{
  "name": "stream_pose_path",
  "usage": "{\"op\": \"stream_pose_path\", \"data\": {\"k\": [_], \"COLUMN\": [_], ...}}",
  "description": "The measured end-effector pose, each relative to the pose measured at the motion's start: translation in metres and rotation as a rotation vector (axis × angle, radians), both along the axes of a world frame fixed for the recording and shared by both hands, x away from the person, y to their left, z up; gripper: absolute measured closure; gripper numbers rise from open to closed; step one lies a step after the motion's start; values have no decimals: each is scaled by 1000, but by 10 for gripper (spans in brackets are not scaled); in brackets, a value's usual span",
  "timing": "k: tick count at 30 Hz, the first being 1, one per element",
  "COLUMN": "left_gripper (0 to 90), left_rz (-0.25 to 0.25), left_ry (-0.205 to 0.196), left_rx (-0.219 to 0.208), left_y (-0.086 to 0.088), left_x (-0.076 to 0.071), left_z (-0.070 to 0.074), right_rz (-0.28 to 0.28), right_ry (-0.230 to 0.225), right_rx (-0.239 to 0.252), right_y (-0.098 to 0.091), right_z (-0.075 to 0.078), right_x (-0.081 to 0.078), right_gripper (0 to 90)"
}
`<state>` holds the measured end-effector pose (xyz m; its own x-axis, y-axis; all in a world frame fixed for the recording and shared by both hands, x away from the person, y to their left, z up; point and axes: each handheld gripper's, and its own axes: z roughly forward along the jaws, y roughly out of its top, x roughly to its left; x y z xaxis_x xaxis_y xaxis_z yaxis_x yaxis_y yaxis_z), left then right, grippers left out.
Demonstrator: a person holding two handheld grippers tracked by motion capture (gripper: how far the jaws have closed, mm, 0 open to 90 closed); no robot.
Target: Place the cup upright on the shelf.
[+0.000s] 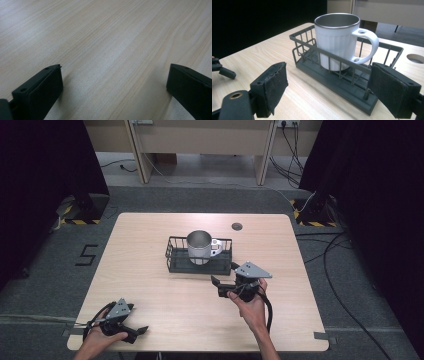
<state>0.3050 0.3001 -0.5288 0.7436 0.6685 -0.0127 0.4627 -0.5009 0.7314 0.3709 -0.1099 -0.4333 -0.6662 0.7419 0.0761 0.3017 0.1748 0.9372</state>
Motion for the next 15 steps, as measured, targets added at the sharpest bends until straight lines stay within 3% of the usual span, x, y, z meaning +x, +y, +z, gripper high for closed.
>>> {"op": "stream_pose_path", "data": {"k": [15], "left_gripper": [0], "left_rz": [0], "left_ry": [0], "left_rx": [0], "left_y": [0], "left_x": [0], "left_z": [0], "right_rz": [-17], "right_ry": [28], "right_rx": [-13], "right_y": [-21], "right_z": [-22], "right_x": [-18], "right_gripper": [156]}}
